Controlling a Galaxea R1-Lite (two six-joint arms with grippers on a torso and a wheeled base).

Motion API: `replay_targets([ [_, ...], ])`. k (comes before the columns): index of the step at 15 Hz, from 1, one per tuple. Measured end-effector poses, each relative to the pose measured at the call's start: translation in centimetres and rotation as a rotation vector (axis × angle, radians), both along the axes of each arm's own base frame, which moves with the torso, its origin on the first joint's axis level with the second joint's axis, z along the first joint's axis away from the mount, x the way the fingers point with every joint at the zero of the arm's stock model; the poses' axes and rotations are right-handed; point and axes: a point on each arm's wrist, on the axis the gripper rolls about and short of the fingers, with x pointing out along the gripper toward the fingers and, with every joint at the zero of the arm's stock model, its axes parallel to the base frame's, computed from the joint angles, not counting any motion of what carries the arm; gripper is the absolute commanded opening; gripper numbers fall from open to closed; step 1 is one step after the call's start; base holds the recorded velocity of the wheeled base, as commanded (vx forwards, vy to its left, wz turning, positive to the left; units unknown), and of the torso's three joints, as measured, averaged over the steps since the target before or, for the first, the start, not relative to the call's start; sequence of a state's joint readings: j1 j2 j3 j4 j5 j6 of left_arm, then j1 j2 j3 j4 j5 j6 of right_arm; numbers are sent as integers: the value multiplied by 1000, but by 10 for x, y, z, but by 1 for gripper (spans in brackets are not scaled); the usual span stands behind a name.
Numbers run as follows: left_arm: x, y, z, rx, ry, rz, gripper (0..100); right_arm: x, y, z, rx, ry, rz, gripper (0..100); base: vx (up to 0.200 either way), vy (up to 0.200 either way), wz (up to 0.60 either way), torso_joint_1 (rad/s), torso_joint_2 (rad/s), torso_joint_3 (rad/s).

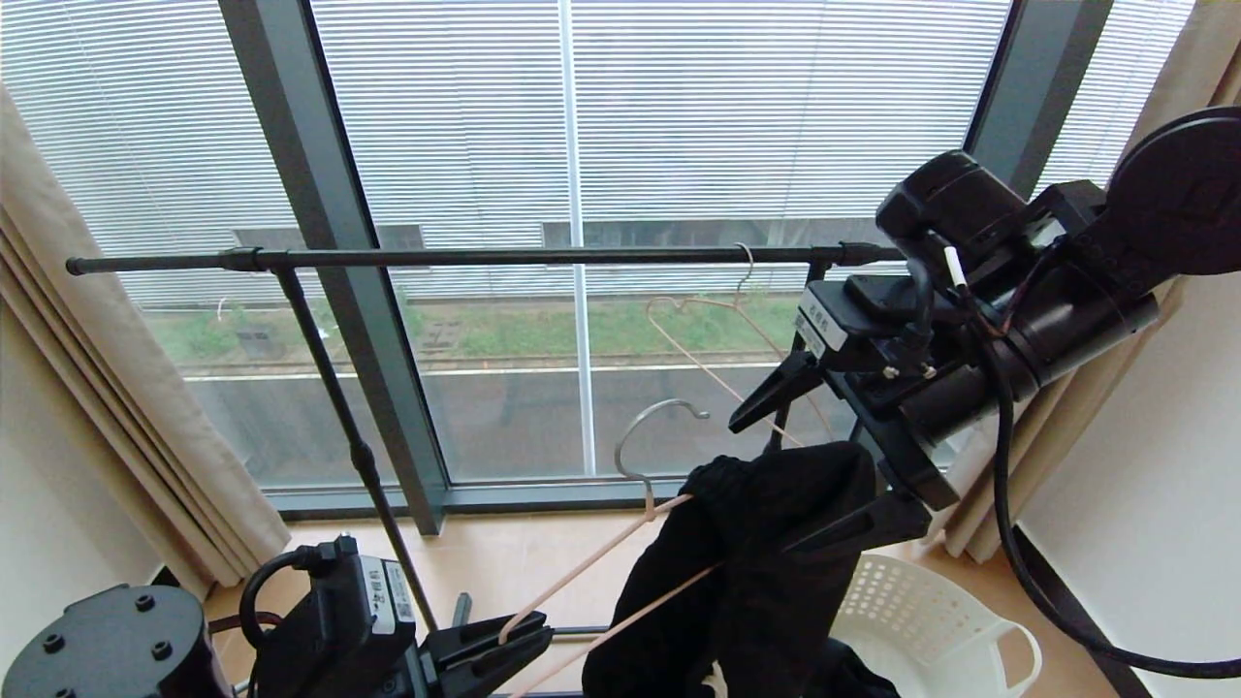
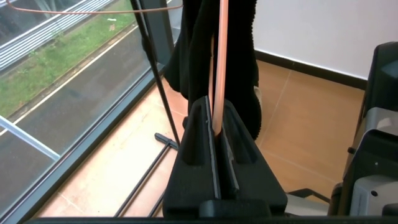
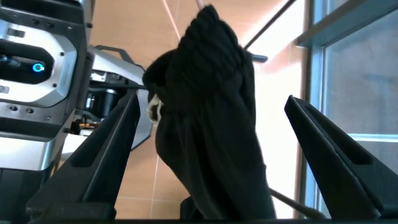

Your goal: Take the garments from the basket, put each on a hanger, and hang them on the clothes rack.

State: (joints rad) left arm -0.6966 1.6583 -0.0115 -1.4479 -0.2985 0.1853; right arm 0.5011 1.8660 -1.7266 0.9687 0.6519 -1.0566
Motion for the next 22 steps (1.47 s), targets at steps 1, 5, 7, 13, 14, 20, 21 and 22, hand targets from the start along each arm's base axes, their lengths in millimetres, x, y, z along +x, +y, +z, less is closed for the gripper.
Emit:
replay_targets([
  [1, -1, -1, 0, 1, 1, -6, 0, 1, 2, 0, 1, -3, 2, 100, 0, 0, 0, 0, 0, 0],
  [5, -2, -1, 0, 2, 1, -12, 0, 2, 9, -3, -5, 7, 24, 100, 0, 0, 0, 0, 0, 0],
  [7, -2, -2, 0, 1, 1, -12, 0, 0, 15, -7, -12, 17, 45, 100, 0, 0, 0, 0, 0, 0],
  [13, -2, -2, 0, 0, -1, -12, 0, 2, 25, -17, -29, 42, 68, 100, 0, 0, 0, 0, 0, 0],
  [14, -2, -2, 0, 0, -1, -12, 0, 3, 26, -19, -32, 47, 68, 100, 0, 0, 0, 0, 0, 0],
  [20, -1, -2, 0, 2, 1, -11, 0, 10, 30, -30, -46, 70, 67, 0, 0, 0, 0, 0, 0, 0],
  [21, -1, -2, -1, 2, 2, -11, 0, 11, 30, -30, -46, 71, 67, 0, 0, 0, 0, 0, 0, 0],
  [22, -1, -2, -1, 2, 2, -11, 0, 11, 30, -31, -46, 71, 66, 0, 0, 0, 0, 0, 0, 0],
])
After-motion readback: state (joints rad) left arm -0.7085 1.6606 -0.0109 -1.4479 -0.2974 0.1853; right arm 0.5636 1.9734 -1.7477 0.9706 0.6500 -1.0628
